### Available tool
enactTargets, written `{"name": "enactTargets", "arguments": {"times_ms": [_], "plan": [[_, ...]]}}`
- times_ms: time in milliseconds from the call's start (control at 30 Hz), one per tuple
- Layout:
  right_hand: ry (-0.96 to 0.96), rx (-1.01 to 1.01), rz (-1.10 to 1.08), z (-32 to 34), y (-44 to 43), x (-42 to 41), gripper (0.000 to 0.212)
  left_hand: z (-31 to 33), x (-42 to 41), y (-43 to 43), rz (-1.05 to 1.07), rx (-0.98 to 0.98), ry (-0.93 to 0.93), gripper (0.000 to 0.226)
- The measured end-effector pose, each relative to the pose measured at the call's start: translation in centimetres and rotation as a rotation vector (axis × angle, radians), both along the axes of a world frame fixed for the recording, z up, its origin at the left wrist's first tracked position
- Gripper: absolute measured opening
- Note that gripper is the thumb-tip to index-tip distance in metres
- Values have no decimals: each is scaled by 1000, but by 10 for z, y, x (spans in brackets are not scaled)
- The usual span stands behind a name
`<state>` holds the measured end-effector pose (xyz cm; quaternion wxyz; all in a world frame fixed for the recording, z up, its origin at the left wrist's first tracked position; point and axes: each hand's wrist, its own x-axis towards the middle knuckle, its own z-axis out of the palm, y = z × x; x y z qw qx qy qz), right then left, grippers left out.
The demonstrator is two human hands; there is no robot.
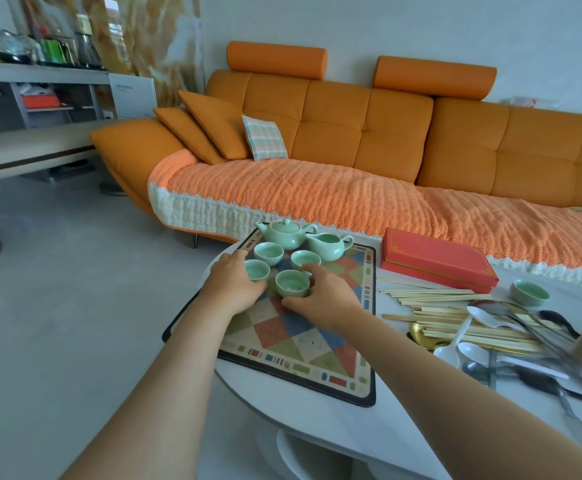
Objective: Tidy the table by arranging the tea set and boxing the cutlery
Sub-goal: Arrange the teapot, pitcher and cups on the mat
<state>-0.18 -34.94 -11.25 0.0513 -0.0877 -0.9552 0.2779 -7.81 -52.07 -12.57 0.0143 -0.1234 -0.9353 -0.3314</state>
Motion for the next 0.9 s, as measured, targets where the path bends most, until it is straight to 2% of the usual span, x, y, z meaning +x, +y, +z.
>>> {"name": "enactTargets", "arguments": {"times_ms": [100, 200, 367, 467, 600, 700, 833, 900], "plan": [[-33, -12, 45, 5, 11, 7, 71, 12, 11, 9, 31, -83, 37, 60], [-41, -63, 42, 16, 30, 20, 73, 30, 23, 26, 15, -76, 136, 58], [3, 6, -8, 40, 87, 57, 43, 48, 58, 93, -185, 49, 223, 33], [15, 89, -81, 54, 138, 81, 36, 53, 86, 150, -330, 115, 202, 26], [23, 192, -184, 67, 214, 110, 28, 60, 109, 229, -471, 89, 186, 30], [47, 154, -254, 78, 271, 125, 32, 65, 119, 287, -587, 18, 174, 35], [30, 89, -340, 85, 343, 130, 38, 73, 120, 361, -671, -123, 282, 50], [2, 41, -373, 79, 372, 127, 42, 74, 115, 393, -717, -221, 272, 57]]}}
